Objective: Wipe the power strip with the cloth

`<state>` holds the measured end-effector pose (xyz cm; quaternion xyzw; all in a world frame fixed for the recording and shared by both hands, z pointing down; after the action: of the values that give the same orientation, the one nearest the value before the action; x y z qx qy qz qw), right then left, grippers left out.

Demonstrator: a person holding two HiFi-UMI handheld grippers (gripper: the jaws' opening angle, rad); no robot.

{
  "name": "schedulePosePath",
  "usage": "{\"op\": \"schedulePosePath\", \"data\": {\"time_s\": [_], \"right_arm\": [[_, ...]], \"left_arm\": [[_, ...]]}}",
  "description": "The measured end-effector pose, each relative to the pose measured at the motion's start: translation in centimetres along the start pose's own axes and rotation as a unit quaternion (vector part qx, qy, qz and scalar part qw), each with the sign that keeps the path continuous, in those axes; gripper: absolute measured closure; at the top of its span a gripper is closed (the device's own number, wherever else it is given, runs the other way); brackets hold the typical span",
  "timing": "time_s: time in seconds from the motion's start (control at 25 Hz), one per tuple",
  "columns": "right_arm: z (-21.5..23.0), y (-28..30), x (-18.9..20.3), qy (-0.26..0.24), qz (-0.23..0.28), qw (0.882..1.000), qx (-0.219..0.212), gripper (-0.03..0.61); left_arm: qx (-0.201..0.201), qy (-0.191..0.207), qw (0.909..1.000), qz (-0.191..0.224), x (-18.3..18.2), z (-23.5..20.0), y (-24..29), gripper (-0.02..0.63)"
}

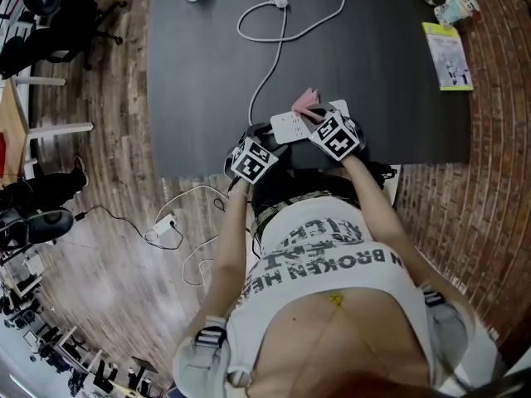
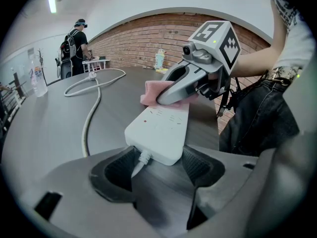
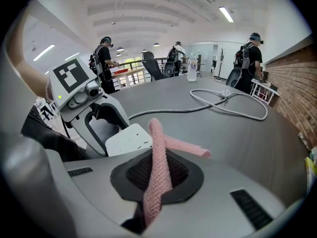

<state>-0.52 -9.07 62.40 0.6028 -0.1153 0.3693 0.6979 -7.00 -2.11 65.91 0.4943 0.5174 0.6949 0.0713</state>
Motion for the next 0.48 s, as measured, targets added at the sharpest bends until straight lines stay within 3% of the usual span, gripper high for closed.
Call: {"op": "schedulePosePath", "data": {"time_s": [0.48], "right_arm": [[1.1, -1.3, 1.0, -0.001, -0.005, 1.000, 0.014, 0.563]], "left_arm": [[-0.001, 0.000, 1.0000, 0.001, 0.0, 0.0, 0.2, 0.328]]}}
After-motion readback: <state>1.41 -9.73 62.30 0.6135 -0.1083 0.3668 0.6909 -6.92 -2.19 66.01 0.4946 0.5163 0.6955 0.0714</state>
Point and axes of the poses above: the fingertips, and each gripper's own axes: y forward along the fingers, z to its right, x out of its underside, the point moved 2 cm from there along -y, backward along the fingers, and after that the axes turned 13 degrees about -x, right-handed, at the moved point
